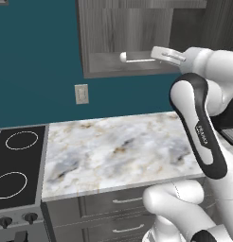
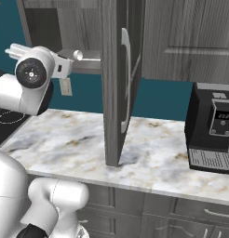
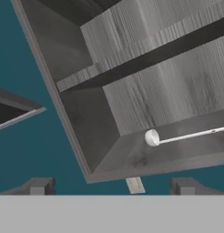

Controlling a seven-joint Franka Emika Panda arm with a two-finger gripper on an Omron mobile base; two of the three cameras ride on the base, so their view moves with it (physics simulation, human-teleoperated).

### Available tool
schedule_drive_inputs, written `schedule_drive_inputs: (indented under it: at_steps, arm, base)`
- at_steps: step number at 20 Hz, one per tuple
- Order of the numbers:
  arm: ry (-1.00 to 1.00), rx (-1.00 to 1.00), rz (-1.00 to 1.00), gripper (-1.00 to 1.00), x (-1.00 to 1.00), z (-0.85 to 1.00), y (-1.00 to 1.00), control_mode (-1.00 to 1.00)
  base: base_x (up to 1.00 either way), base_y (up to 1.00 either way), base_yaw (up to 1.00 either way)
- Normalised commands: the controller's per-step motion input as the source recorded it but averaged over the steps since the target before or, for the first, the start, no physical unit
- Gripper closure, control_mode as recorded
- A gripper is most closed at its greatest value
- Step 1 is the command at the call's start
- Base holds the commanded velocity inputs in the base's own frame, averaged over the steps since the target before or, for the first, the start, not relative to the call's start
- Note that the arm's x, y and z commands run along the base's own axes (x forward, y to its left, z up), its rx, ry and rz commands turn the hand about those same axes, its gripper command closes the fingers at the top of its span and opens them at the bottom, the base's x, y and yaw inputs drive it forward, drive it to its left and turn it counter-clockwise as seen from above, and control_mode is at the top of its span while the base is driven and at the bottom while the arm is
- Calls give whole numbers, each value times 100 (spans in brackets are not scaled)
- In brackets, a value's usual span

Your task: Open the cabinet and move the ladle to the pot. Then close the cabinet.

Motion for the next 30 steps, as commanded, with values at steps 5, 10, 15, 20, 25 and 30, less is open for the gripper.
schedule_drive_inputs:
  at_steps: [5, 10, 15, 20, 25, 30]
  arm:
    - [0, -6, 0, -100, 0, 0, 9, -100]
    - [0, -5, 0, -100, 0, 0, 4, -100]
    - [-5, -4, 0, -100, 0, 0, -4, -100]
    - [-2, -2, 0, -100, 1, 0, -8, -100]
    - [-2, -10, 0, -100, 35, 0, 12, -100]
    - [-10, -15, 0, -100, 20, 2, 23, -100]
  base:
    - [0, 0, 0]
    - [0, 0, 0]
    - [0, 0, 0]
    - [0, 0, 0]
    - [0, 0, 0]
    - [0, 0, 0]
